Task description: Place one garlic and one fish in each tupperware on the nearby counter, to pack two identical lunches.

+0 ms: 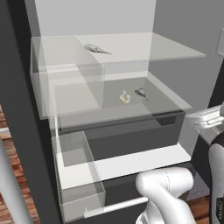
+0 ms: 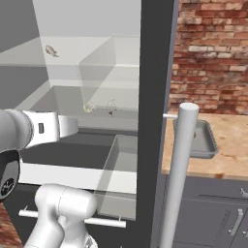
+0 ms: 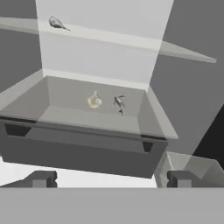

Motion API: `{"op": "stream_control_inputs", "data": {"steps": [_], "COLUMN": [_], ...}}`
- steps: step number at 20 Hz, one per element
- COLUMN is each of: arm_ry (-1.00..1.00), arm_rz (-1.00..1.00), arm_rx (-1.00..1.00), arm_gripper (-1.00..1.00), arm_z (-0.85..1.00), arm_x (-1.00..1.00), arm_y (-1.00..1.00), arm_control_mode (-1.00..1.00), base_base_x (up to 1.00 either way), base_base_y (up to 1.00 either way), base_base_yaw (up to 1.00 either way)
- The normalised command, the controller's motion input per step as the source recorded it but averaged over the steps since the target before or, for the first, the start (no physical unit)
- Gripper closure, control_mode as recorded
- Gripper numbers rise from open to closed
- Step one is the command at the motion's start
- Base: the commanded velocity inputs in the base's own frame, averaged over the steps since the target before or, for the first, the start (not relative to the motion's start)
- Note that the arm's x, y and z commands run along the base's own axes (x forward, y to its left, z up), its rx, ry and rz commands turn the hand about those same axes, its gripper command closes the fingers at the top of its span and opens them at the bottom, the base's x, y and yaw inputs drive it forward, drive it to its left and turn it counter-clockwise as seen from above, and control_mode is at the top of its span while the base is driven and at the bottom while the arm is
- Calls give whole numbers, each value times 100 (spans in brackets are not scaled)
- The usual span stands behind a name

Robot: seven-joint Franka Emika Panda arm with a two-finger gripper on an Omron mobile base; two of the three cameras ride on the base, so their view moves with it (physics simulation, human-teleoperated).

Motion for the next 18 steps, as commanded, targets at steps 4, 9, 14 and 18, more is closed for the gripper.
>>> {"op": "stream_control_inputs", "data": {"steps": [4, 9, 14, 18], "arm_ry": [6, 9, 13, 9], "arm_rz": [-12, -12, -13, -4], "arm_rx": [-3, 0, 0, 4], "arm_gripper": [-100, -100, -100, -100], "arm_z": [0, 1, -5, -20], "arm_x": [47, 46, 70, 62], "arm_y": [57, 19, -7, -30], "arm_control_mode": [-100, -100, -100, -100], "base_base_x": [0, 0, 0, 0], "base_base_y": [0, 0, 0, 0], "base_base_yaw": [0, 0, 0, 0]}}
